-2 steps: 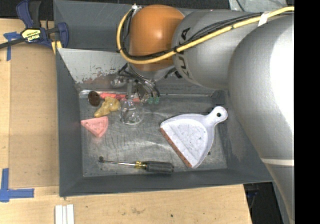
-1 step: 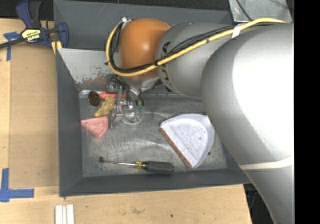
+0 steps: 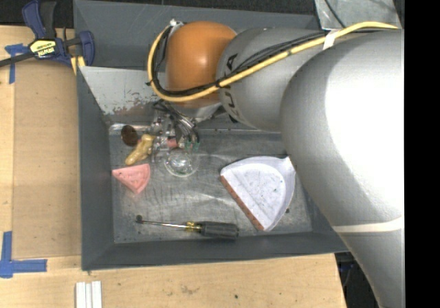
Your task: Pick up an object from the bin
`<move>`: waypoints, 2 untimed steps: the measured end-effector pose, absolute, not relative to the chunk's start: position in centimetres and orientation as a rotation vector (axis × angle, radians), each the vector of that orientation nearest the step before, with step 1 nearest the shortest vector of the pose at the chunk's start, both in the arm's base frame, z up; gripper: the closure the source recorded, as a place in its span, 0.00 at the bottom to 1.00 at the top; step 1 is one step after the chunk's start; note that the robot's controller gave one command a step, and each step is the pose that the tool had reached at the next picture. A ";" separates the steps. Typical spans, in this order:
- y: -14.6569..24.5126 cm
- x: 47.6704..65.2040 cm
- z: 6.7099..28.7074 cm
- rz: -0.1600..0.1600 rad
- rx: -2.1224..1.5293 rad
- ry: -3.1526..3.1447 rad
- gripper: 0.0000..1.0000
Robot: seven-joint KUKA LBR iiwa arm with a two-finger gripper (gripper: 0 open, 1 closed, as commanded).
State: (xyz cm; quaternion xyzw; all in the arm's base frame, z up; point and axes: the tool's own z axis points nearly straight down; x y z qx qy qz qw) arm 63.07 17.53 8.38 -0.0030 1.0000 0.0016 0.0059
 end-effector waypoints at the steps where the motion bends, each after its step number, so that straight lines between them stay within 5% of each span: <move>1: 17.5 63.1 8.4 0.005 -0.008 3.130 1.00; 2: 17.6 63.3 17.2 0.005 -0.008 3.130 1.00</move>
Offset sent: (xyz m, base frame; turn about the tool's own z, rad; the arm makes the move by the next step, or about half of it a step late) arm 0.0001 -0.0001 0.0813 0.0000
